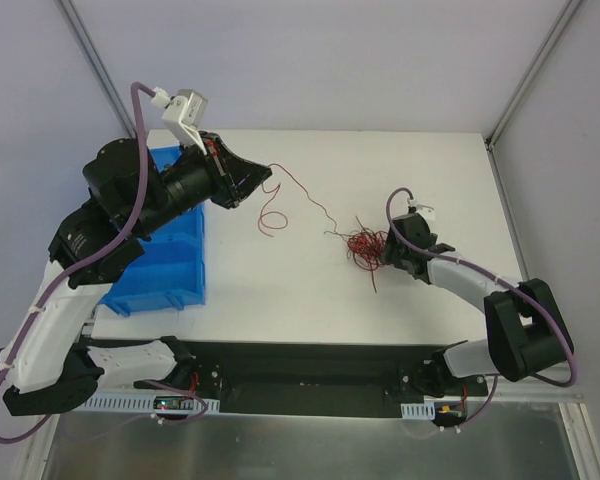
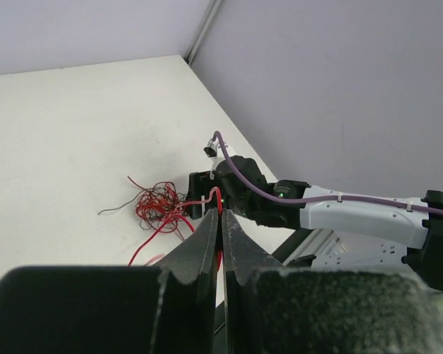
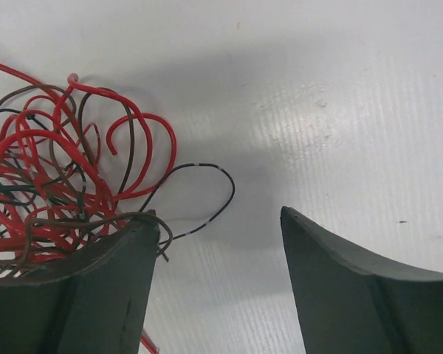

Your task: Untangle the cables

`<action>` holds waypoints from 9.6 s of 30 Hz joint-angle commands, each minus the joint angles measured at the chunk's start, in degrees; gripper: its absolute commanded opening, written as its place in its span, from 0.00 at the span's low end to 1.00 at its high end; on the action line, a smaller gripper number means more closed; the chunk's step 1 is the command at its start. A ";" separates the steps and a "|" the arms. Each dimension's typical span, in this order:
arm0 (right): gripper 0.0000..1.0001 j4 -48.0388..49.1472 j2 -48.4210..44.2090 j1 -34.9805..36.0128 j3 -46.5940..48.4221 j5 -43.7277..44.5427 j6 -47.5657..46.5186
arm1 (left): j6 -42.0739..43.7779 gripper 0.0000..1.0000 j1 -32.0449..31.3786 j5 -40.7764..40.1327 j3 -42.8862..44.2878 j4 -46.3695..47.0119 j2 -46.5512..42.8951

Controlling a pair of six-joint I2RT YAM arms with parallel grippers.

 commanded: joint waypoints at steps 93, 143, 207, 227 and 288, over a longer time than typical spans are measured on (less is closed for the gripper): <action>0.47 8.83 9.42 0.20 6.60 -2.60 -1.94 | -3.10 0.00 -0.42 -0.60 -24.58 -5.17 20.25; 0.47 8.30 12.58 -1.04 8.45 -9.72 -0.89 | 0.07 0.00 -7.11 -28.70 -25.72 -10.34 28.29; 0.47 8.39 13.37 -1.39 9.07 -13.85 -0.36 | -20.59 0.00 54.24 -16.93 -49.01 -10.97 -12.52; 0.39 14.18 13.81 -1.21 8.28 -26.04 -1.68 | -7.49 0.84 53.46 24.23 -49.52 7.27 -15.07; 0.58 17.27 13.46 8.02 8.89 -28.88 -5.02 | -5.39 0.00 5.64 16.54 -29.67 17.95 36.80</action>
